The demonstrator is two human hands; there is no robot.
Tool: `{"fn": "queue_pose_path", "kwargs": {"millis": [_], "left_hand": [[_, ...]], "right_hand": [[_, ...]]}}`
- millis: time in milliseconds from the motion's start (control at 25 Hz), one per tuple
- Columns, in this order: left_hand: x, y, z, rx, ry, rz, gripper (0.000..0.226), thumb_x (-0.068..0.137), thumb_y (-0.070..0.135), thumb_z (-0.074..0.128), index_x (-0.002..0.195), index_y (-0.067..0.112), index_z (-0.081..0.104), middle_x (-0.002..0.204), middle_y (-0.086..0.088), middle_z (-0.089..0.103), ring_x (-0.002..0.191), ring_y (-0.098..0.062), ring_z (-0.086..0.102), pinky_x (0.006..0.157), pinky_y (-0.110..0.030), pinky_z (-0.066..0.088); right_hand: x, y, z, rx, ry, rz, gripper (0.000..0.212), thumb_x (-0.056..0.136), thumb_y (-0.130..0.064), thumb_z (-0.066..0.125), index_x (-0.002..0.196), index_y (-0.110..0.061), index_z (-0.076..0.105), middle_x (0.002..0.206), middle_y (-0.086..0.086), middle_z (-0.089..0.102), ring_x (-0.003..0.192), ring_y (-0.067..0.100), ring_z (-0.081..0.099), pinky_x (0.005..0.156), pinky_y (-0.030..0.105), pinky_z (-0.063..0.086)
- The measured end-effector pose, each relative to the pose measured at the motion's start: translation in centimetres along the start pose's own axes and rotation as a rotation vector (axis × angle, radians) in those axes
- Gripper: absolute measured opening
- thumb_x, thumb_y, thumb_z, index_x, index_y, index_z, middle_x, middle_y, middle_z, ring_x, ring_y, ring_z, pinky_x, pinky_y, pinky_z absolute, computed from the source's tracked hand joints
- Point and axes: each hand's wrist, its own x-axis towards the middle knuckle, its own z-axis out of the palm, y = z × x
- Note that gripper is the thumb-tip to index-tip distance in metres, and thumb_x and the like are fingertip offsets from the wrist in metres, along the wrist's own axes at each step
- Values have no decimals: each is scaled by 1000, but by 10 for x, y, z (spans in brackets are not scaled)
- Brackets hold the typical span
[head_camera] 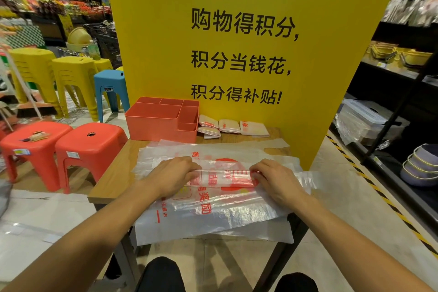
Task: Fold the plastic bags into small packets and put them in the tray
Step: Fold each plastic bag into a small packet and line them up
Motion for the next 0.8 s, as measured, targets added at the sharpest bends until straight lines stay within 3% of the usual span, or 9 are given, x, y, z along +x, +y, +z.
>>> {"fn": "queue_pose_path", "kwargs": {"millis": [120, 200, 360, 520, 640, 800], "left_hand": [[4, -4, 9, -32, 66, 2, 37, 108, 38, 49, 144, 34, 59, 127, 6, 59, 119, -19, 55, 95, -39, 50], [2, 0, 12, -49, 146, 42, 39, 108, 36, 49, 145, 32, 58, 139, 8, 56, 127, -17, 50, 102, -36, 47], [-6, 8, 14, 40, 110, 123, 55, 99, 64, 49, 144, 35, 58, 140, 12, 52, 124, -12, 49, 99, -32, 46], [-8, 13, 5, 92, 128, 171, 40, 105, 49, 49, 140, 33, 61, 123, 7, 57, 108, -18, 57, 87, -34, 49], [-6, 21, -6, 41, 138, 135, 36, 108, 44, 43, 141, 34, 53, 134, 9, 65, 115, -19, 64, 93, -38, 52], [3, 27, -3, 35, 104, 69, 33, 111, 38, 39, 136, 30, 60, 134, 6, 65, 118, -20, 63, 93, -41, 53]], "right_hand": [[-1, 2, 8, 2, 15, 19, 26, 107, -35, 50, 122, -27, 70, 123, -11, 67, 112, 16, 60, 84, 34, 50], [-4, 0, 10, 38, 22, -25, 32, 108, -41, 47, 126, -27, 69, 128, -11, 66, 113, 15, 60, 88, 33, 51], [-8, -4, 10, -71, -51, -121, 53, 98, -65, 48, 134, -29, 64, 130, -12, 61, 112, 11, 57, 90, 30, 51], [-6, -6, 3, -102, -34, -118, 48, 100, -58, 39, 127, -27, 65, 115, -8, 65, 101, 18, 61, 80, 33, 50], [-3, -7, -3, -61, -14, -52, 42, 106, -51, 38, 131, -27, 61, 118, -6, 70, 102, 22, 65, 83, 39, 51], [3, -8, 3, -54, -32, -24, 35, 110, -43, 37, 131, -27, 59, 120, -5, 67, 106, 20, 62, 85, 39, 51]]}}
